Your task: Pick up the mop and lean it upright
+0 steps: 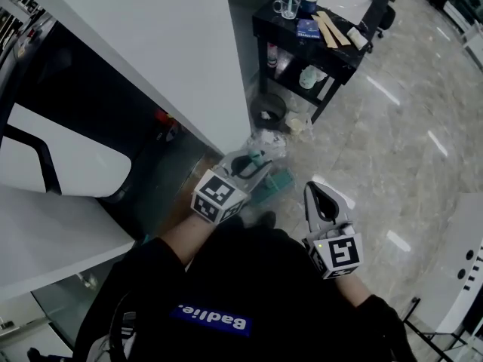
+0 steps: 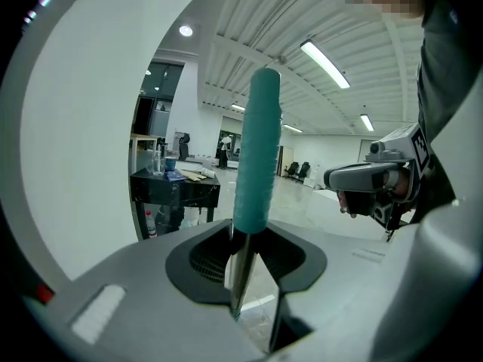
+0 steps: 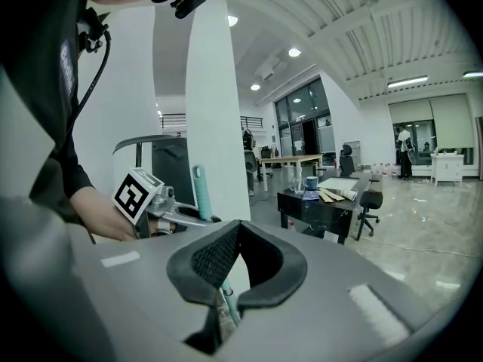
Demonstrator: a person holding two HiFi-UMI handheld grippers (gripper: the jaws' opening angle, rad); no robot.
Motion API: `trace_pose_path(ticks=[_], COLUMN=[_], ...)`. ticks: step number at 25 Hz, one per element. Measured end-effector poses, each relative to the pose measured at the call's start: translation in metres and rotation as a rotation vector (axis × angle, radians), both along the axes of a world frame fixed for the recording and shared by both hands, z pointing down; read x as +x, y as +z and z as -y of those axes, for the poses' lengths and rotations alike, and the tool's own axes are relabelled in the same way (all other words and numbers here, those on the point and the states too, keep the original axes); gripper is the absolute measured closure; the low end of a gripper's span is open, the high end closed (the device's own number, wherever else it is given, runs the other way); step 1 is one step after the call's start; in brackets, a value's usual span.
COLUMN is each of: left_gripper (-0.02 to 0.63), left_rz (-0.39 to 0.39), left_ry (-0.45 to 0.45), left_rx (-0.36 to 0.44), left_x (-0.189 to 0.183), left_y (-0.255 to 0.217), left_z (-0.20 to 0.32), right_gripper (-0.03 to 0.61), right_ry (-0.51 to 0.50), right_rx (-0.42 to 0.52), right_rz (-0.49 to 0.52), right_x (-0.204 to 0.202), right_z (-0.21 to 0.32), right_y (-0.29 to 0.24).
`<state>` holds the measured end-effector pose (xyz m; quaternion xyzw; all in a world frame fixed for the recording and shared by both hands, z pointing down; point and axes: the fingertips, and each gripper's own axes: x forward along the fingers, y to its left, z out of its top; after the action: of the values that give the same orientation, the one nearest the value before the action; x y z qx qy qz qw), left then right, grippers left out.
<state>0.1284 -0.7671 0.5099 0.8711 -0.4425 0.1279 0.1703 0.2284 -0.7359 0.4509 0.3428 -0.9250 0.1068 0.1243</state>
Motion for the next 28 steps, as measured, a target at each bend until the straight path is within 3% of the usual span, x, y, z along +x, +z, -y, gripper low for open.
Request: trace_pose_path(ticks=[10, 28], left_gripper=[0.488, 0.486], left_rz=[0.025, 0.032], left_ry=[-0.002, -0.022], left_rx=[-0.062, -0.166], left_x=[-0.015, -0.052], left_y=[0.038, 0.093], left_z=[0.011, 0.013], right_gripper=[0.573, 0.572], right_ry=[0.048, 0.044], right_rx=[-0.003, -0.035], right_rz=[-0.024, -0.064], right_x=[-0.001, -0.033], right_z=[0.007, 0.008], right_y=[0.001, 0.009])
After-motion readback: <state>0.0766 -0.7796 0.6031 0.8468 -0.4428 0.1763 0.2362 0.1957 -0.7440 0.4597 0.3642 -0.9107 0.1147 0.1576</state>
